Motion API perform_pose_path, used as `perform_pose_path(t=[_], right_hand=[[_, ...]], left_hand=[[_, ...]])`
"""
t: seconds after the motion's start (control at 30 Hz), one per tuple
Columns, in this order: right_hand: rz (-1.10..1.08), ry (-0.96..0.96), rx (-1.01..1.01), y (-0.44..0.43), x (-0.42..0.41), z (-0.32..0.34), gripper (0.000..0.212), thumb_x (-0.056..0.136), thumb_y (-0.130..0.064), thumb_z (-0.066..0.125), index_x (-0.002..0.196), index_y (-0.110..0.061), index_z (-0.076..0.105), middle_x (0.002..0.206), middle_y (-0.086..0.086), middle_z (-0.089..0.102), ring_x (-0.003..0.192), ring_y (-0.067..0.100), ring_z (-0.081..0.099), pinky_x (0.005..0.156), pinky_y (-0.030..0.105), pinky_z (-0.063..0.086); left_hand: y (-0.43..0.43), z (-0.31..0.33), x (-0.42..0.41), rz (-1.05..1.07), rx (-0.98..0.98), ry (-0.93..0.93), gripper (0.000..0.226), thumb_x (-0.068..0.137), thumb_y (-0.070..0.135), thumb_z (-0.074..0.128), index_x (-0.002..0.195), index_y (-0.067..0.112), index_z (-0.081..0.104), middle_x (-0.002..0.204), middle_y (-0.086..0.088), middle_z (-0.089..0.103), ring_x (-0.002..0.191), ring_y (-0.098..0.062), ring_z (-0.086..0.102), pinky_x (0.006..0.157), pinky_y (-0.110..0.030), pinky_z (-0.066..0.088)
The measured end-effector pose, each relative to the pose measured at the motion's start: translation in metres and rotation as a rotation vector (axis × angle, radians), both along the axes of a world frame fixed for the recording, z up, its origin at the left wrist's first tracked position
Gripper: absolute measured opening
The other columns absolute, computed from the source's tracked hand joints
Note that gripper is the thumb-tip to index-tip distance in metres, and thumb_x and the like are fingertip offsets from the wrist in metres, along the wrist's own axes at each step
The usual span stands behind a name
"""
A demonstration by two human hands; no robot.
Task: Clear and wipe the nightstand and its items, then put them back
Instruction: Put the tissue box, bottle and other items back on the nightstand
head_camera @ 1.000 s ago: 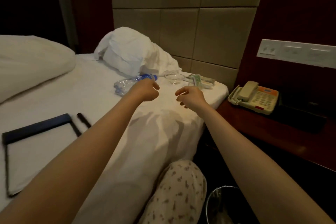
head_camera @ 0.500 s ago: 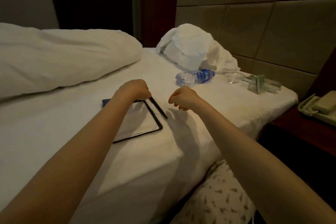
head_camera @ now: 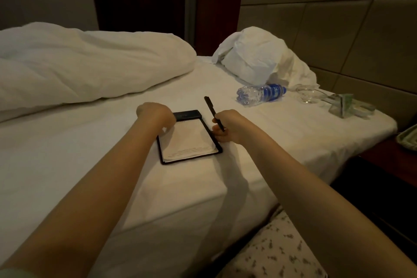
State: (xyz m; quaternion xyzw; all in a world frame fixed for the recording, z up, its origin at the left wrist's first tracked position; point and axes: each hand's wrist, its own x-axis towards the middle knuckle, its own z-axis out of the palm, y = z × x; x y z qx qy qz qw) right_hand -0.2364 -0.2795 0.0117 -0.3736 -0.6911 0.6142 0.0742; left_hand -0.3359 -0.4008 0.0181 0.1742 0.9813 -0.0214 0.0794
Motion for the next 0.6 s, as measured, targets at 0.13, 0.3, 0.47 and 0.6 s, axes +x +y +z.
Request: perform_pose_path(t=[0.13, 0.3, 0.47, 0.6], right_hand=[[0.006, -0.050, 0.165, -0.002, 0.000, 0.006, 0.022, 0.098, -0.007, 0.038, 0.076, -0.005, 0.042, 0.077, 0.011, 0.040, 0.067, 0.021, 0.040, 0.075, 0.030, 0.036], [-0.024, -0.003, 0.165, 0.020, 0.015, 0.011, 0.029, 0.098, -0.007, 0.037, 0.069, -0.011, 0.038, 0.072, 0.001, 0.034, 0.062, 0.012, 0.034, 0.063, 0.023, 0.035], [-0.211, 0.019, 0.173, 0.054, 0.039, 0.017, 0.025, 0.099, -0.012, 0.035, 0.076, -0.007, 0.043, 0.071, 0.006, 0.036, 0.061, 0.014, 0.032, 0.051, 0.022, 0.024], [-0.320, 0.062, 0.190, 0.084, 0.071, 0.021, 0.030, 0.097, -0.008, 0.035, 0.067, -0.009, 0.039, 0.070, 0.006, 0.040, 0.061, 0.015, 0.036, 0.052, 0.023, 0.027]], left_hand=[[0.010, -0.002, 0.002, -0.003, 0.372, -0.265, 0.027, 0.095, 0.030, 0.044, 0.092, 0.003, 0.049, 0.090, -0.015, 0.063, 0.076, -0.028, 0.062, 0.081, -0.033, 0.053], [0.037, 0.005, 0.017, -0.085, 0.568, -0.237, 0.034, 0.096, 0.032, 0.046, 0.112, 0.003, 0.046, 0.110, -0.018, 0.062, 0.082, -0.030, 0.061, 0.078, -0.034, 0.052], [0.080, 0.014, 0.035, -0.158, 0.656, -0.249, 0.052, 0.094, 0.032, 0.049, 0.133, 0.001, 0.034, 0.124, -0.018, 0.055, 0.095, -0.028, 0.059, 0.076, -0.033, 0.049], [0.117, 0.017, 0.059, -0.230, 0.829, -0.422, 0.046, 0.093, 0.021, 0.050, 0.132, 0.002, 0.036, 0.121, -0.017, 0.056, 0.092, -0.028, 0.060, 0.064, -0.032, 0.051]])
